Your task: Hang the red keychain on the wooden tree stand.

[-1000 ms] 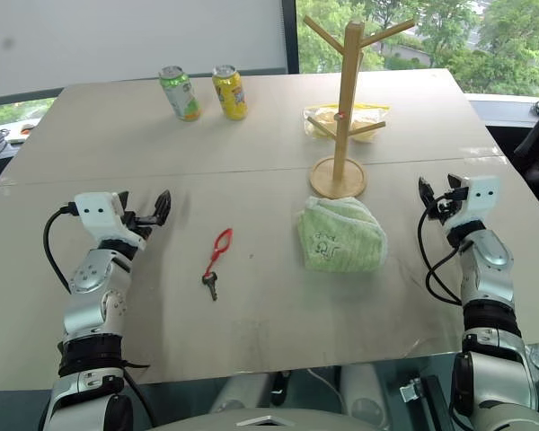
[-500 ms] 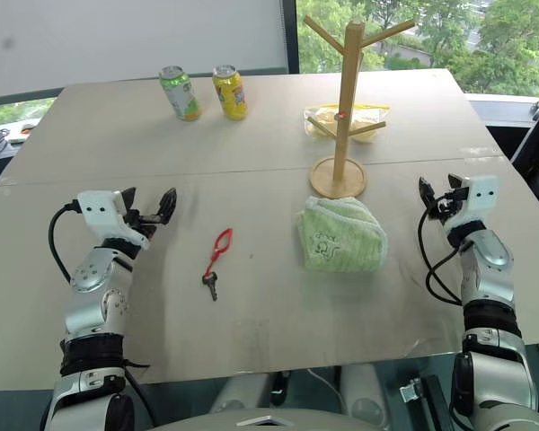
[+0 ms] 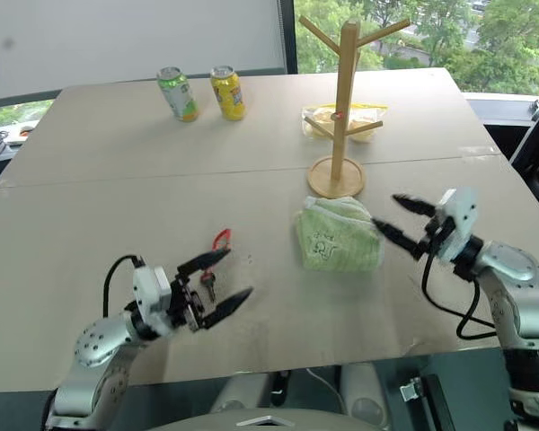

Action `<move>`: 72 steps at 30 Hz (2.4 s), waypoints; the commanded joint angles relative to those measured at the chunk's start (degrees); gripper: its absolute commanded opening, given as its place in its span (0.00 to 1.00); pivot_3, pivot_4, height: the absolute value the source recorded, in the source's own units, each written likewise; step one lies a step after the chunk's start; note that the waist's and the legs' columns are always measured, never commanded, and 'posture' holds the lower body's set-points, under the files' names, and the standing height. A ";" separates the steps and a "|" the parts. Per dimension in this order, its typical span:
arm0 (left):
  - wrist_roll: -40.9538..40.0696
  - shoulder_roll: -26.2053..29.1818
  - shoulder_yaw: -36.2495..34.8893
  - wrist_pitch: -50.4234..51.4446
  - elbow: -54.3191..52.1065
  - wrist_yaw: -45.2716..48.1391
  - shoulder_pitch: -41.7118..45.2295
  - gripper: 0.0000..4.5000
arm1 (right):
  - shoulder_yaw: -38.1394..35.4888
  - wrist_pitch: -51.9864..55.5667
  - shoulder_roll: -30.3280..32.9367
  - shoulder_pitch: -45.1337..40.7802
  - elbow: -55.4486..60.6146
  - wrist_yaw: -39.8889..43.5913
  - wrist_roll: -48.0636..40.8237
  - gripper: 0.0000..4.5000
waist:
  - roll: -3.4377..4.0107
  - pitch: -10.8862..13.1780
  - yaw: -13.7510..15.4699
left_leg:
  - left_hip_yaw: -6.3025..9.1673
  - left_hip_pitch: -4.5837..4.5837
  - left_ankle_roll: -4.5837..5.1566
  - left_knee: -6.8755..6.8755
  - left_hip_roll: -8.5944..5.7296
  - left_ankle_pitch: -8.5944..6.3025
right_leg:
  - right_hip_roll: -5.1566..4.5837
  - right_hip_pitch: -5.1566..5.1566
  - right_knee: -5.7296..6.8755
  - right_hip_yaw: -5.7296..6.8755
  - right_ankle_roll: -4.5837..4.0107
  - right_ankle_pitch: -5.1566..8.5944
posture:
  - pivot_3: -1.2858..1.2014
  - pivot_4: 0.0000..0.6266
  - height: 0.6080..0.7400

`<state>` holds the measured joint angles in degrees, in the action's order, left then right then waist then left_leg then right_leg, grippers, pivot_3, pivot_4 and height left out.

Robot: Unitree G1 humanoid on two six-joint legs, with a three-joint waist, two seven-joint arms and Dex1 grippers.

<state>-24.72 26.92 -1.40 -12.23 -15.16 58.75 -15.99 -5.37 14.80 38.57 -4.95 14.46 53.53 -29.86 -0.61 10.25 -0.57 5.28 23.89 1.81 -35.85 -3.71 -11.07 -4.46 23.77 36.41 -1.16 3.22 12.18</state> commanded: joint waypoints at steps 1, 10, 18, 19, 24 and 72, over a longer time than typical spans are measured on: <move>0.90 0.62 1.23 -5.65 0.24 3.26 -1.03 0.98 | 4.22 0.80 2.50 0.98 6.96 1.56 3.30 0.77 | 0.00 0.00 0.01 | -0.21 0.01 0.00 0.05 0.06 0.00 | -0.10 0.00 -0.05 0.06 0.00 0.00 | 0.52 0.24 1.00; 1.79 0.16 3.20 -10.07 2.18 3.78 -1.76 0.98 | 11.16 -3.47 0.19 -1.80 2.90 -0.17 12.38 0.77 | -0.05 0.01 0.38 | -0.41 0.07 0.03 0.05 0.21 -0.01 | -0.65 0.00 -0.25 1.11 0.04 -0.03 | 0.52 0.24 1.00; 2.32 -0.14 4.44 -9.98 3.56 2.92 -2.27 0.98 | 14.88 -11.09 0.73 -3.06 -4.84 1.65 20.10 0.77 | -0.05 0.01 0.54 | -0.41 0.05 0.04 0.04 0.23 -0.01 | -0.60 -0.03 -0.25 1.41 0.05 -0.04 | 0.52 0.24 1.00; 2.44 -0.28 4.54 -9.81 3.62 2.58 -2.07 0.98 | 15.37 -12.11 0.53 -3.52 -5.98 1.37 21.37 0.77 | -0.05 0.01 0.53 | -0.41 0.03 0.04 0.04 0.24 -0.01 | -0.59 -0.04 -0.25 1.41 0.05 -0.04 | 0.52 0.24 1.00; 2.79 -0.58 4.81 -8.66 2.59 0.81 -1.37 0.98 | 15.64 -15.67 -2.32 -7.22 -11.22 -2.21 24.93 0.77 | -0.07 0.00 0.53 | -0.41 0.00 0.04 0.02 0.25 0.00 | -0.56 -0.07 -0.23 1.43 0.06 -0.05 | 0.52 0.24 1.00; 2.52 -0.69 7.28 -3.75 3.52 -2.86 7.19 1.00 | -14.35 -25.17 -1.95 -10.31 -38.41 -38.59 29.46 0.01 | 0.02 -0.03 1.15 | -0.71 -0.13 0.31 0.02 0.24 0.16 | -0.24 -0.07 -0.08 1.20 -0.19 -0.19 | 0.52 0.24 1.00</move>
<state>-21.54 26.47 6.41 -14.66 -11.25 55.60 -8.61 -20.57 -11.00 36.95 -14.67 -23.90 15.00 -0.54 -0.59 10.22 0.58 4.57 23.75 2.12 -35.84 -3.46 -10.92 -4.68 23.70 36.32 0.03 3.04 11.98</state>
